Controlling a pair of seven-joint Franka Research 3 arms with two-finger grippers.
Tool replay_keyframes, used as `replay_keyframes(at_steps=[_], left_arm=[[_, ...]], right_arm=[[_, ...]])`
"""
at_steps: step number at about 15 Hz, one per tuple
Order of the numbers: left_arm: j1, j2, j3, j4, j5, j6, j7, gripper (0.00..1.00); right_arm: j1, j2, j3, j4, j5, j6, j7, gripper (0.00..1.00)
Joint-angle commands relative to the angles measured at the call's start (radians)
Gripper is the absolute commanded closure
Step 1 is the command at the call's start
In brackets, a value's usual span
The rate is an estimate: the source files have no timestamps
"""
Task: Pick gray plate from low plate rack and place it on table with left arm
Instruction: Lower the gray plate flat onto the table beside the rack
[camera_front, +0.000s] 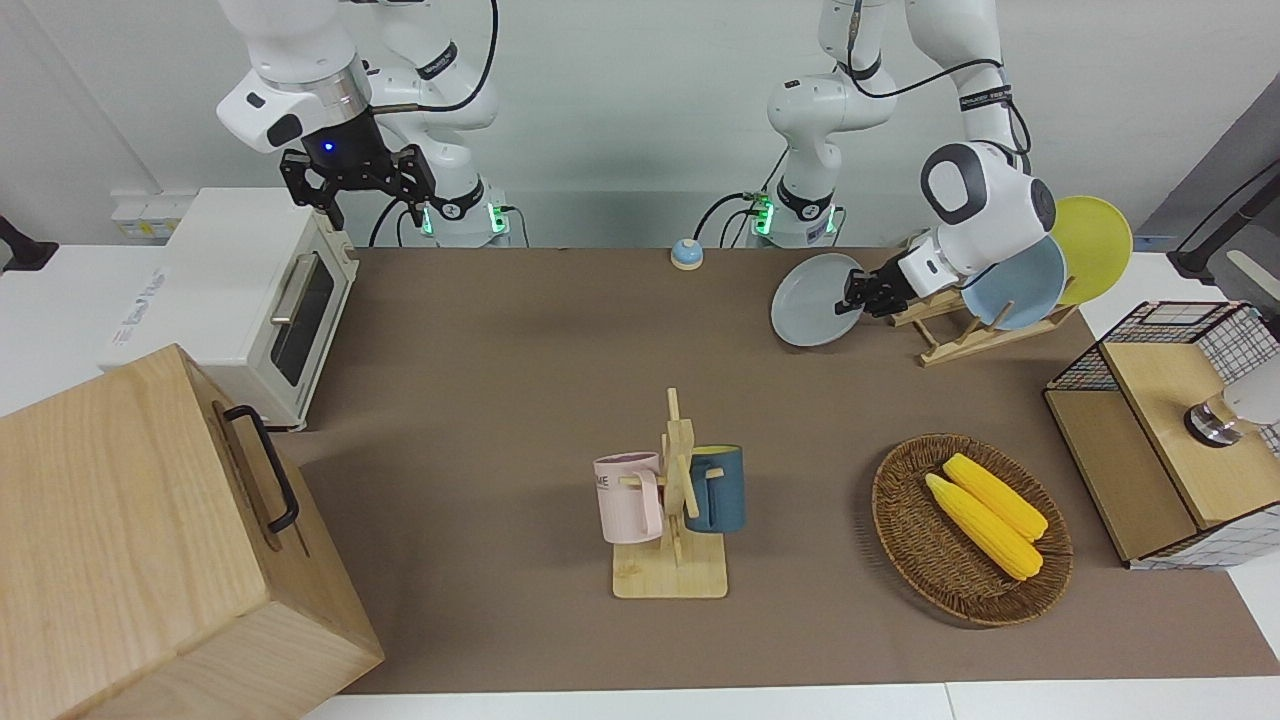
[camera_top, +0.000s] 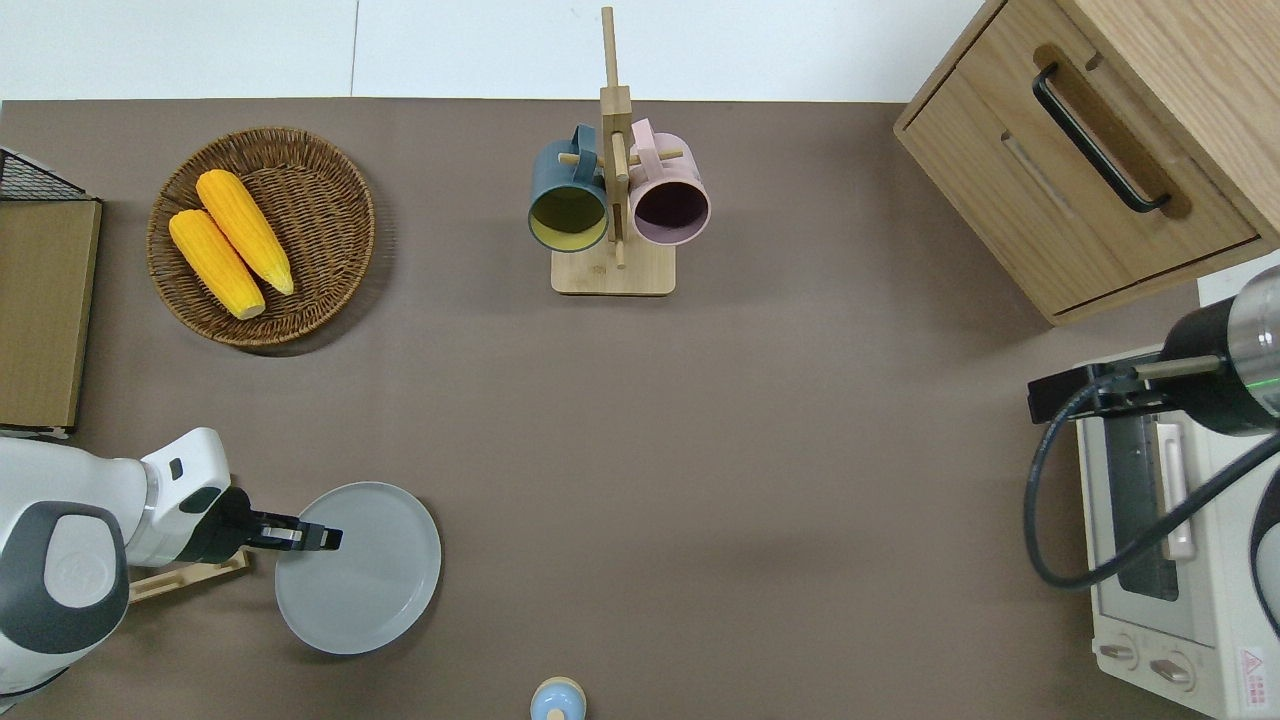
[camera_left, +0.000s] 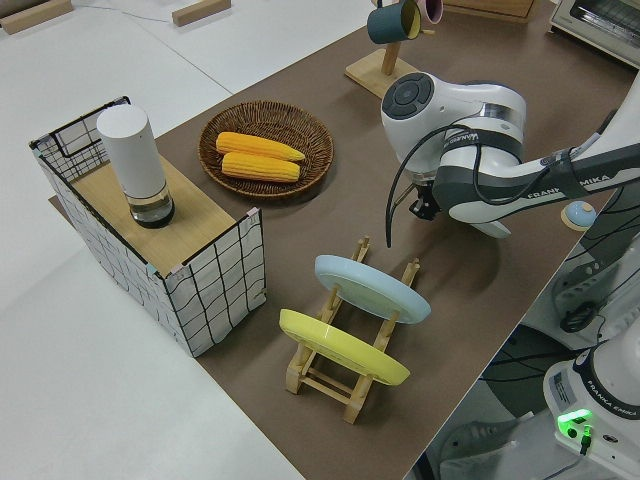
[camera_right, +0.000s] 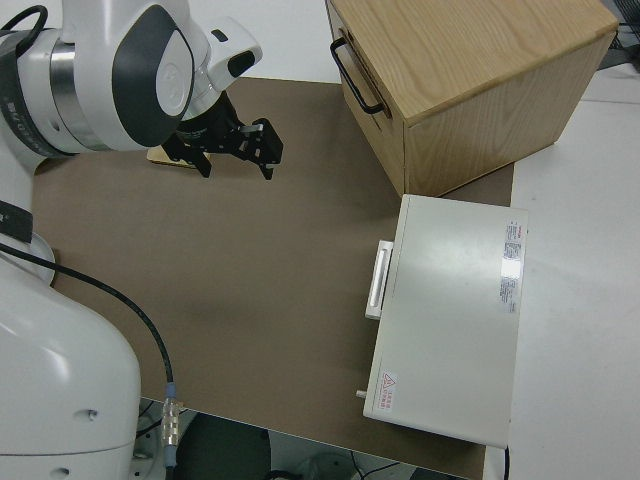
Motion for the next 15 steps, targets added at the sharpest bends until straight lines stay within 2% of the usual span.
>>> replay_keyframes(at_steps=[1,3,4,5,6,7,15], left_arm=[[-0.045,0.01,0.008,-0.024,-0.002,0.058,0.016,0.93],[-0.047,0.01,0.008,-0.023,-0.001,0.058,0.016,0.71],[-0.047,0.01,0.008,-0.023,-0.001,0.058,0.014,0.56],[-0.047,0.008,0.008,-0.02,0.002,0.058,0.014,0.47],[-0.047,0.007,0.008,-0.02,0.002,0.058,0.012,0.3],[-0.047,0.007,0.007,-0.017,0.002,0.058,0.011,0.01],[-0.038,0.002,0.01,0.06,0.08,0.058,-0.015,0.0]], right_arm=[[-0.007,-0.002,0.005,0.006,0.007,-0.014,0.0,0.011],[-0.007,-0.002,0.007,0.006,0.007,-0.014,-0.001,0.011],[-0.007,-0.002,0.005,0.006,0.007,-0.014,0.0,0.011],[-0.007,-0.002,0.005,0.006,0.007,-0.014,-0.001,0.011],[-0.007,-0.002,0.007,0.006,0.007,-0.014,0.0,0.011],[-0.007,-0.002,0.007,0.006,0.007,-0.014,0.0,0.011],[-0.007,-0.002,0.005,0.006,0.007,-0.014,0.0,0.011]])
